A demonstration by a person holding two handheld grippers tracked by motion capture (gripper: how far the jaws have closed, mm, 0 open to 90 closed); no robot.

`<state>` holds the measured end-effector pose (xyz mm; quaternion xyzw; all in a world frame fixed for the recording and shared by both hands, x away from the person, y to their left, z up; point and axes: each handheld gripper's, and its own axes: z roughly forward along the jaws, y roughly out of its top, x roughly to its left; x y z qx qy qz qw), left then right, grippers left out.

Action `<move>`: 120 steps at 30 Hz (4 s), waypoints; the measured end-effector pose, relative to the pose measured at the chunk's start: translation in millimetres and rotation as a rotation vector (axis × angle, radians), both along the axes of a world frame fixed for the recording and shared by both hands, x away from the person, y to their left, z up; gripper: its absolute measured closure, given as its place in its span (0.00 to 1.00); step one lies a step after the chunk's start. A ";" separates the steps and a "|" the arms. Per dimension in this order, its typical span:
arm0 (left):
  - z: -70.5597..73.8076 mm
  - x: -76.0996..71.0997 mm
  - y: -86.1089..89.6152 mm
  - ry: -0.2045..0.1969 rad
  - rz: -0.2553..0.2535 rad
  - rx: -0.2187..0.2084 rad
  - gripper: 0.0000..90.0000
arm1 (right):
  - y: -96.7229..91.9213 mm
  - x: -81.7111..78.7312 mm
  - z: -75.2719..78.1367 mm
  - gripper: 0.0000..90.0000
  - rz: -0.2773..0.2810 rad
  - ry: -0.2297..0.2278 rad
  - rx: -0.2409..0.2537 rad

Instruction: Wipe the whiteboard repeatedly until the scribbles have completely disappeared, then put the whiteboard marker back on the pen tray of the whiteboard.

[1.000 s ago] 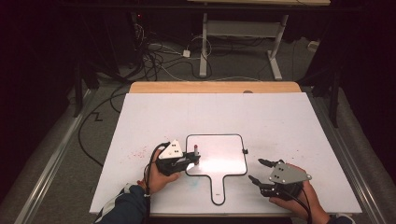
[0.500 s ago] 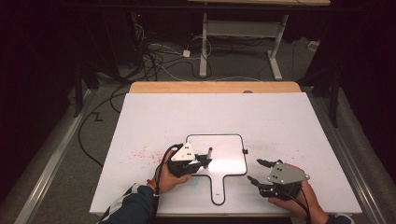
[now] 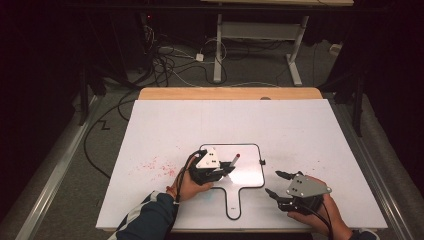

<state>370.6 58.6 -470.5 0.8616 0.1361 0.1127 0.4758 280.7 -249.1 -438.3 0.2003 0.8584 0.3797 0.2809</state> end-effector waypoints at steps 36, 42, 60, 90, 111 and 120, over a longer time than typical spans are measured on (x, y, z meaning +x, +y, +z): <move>-5.7 71.7 52.5 0.027 0.278 -0.066 0.88 | 0.3 0.1 -3.6 0.43 -0.002 0.007 -0.011; -5.6 57.0 61.4 0.042 0.253 -0.065 0.88 | -0.5 -1.6 -0.9 0.43 -0.005 -0.004 -0.010; -4.6 3.8 34.5 0.047 0.063 -0.054 0.88 | -0.8 -1.7 -0.3 0.43 0.001 -0.006 -0.008; -6.1 -22.5 53.6 0.063 0.058 -0.042 0.88 | -0.1 -0.2 0.2 0.43 -0.003 -0.008 -0.007; 13.9 -28.3 29.6 0.034 0.056 -0.062 0.87 | -2.5 6.8 5.0 0.43 -0.015 0.029 0.102; 25.9 -30.8 -17.9 0.032 -0.033 -0.114 0.87 | 10.4 14.1 30.1 0.46 0.050 0.059 0.282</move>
